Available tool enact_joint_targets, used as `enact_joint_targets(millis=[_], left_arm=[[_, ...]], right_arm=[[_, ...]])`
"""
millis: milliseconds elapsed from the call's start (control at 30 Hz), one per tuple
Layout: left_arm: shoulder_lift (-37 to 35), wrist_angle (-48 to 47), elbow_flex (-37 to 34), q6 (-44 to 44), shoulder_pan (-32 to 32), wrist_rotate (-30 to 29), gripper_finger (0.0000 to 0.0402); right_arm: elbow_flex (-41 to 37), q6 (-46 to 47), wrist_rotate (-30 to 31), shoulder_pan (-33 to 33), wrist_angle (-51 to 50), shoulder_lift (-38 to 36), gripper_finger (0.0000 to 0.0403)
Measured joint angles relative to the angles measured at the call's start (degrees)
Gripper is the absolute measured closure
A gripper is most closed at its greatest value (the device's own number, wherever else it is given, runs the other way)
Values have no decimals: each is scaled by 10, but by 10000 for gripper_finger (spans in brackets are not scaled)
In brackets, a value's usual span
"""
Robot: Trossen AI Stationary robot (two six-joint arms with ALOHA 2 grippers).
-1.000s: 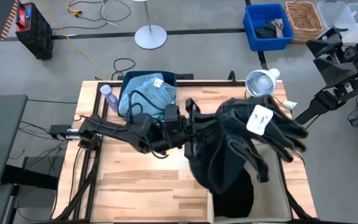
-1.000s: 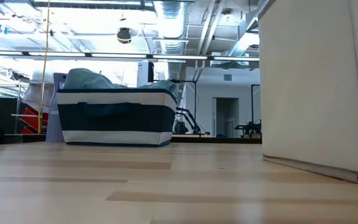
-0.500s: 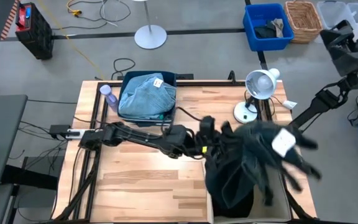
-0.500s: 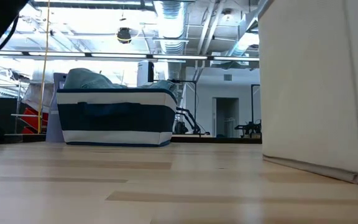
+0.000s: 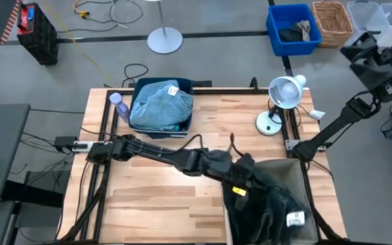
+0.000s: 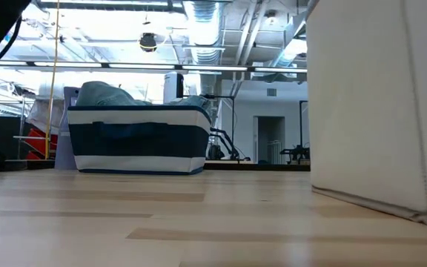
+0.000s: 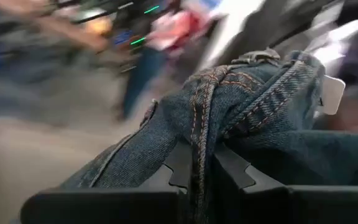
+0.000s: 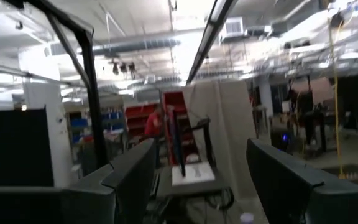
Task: Sort clothes
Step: Put the black pants into the white laundry organizer
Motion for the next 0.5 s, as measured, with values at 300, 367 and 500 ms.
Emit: enact_joint_targets(millis=[300,367,500], left_arm=[[-3,-190,1,97,-13,-141,379],[-3,-221,1,115,-15,-168,379],[-3,-263,1,105,-12,-201,328]], right_arm=[[-5,116,0,0,-126,7,133],[-16,134,0,0,-137,7,133],[-52,143,0,0,-138,8,133]])
